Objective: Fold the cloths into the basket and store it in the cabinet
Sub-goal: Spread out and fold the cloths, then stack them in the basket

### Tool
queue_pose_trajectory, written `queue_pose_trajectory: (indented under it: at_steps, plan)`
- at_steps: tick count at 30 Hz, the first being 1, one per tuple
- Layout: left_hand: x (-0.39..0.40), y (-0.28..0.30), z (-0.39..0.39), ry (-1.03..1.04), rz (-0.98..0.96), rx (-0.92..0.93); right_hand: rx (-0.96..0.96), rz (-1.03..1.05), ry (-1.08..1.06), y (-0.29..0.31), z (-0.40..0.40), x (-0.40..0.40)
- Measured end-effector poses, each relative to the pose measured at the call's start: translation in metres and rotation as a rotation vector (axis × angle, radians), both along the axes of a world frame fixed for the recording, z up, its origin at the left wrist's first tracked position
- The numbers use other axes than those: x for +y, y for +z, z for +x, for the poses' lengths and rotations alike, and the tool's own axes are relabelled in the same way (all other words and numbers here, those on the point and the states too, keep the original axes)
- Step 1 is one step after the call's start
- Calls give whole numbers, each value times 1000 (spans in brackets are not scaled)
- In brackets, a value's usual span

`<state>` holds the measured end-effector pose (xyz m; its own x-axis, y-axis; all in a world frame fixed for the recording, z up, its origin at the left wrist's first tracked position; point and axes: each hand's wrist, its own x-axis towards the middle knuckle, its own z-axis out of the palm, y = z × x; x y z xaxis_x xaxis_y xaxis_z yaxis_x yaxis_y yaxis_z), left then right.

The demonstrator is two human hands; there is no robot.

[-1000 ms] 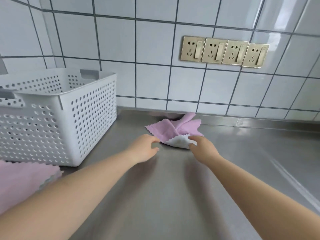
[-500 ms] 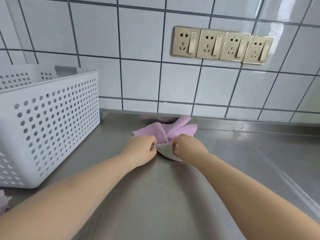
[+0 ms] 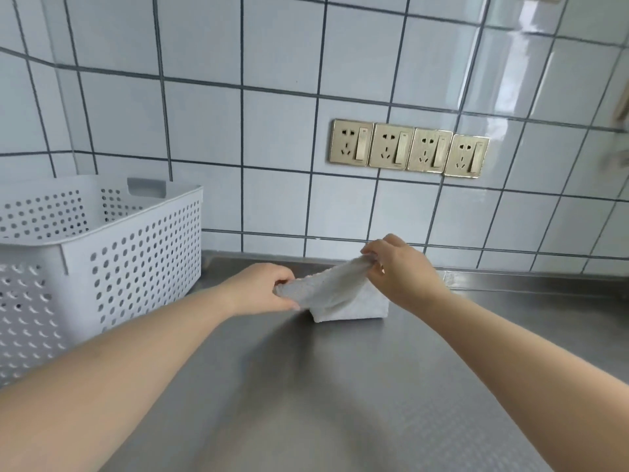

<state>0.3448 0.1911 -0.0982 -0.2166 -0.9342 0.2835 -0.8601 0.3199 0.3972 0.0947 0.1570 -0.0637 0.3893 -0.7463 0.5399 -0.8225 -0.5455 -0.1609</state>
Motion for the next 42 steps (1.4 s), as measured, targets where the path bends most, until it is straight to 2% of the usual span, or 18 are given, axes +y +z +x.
queue_pose_trajectory:
  at_steps: [5,12,16,19,21,23,25,29,32,38,42]
  plan:
    - [23,28,15,103,7,-99,-61,-71,-84,35,-13,27]
    - [61,72,34,121,-201,208,-83,-35,-142,77,-37,61]
    - [73,86,42,148,-225,332,-104,-3,-196,84,-49,69]
    - [71,88,43,208,-202,387,-220,139,-186,82,-48,64]
    - [68,89,38,232,-130,609,-346,276,-175,79,-43,58]
    - [63,90,31,241,-80,845,-337,280,-202,78,-37,51]
    - [56,92,27,254,-160,823,-296,218,-239,80,-35,44]
    - [49,107,23,288,-354,639,-376,102,-210,98,-37,39]
    - [54,116,20,278,-403,636,-410,43,-170,106,-45,47]
    - [94,78,12,247,-314,642,-387,120,-134,64,-68,94]
    - [149,22,9,193,-189,530,-186,257,-119,15,-84,139]
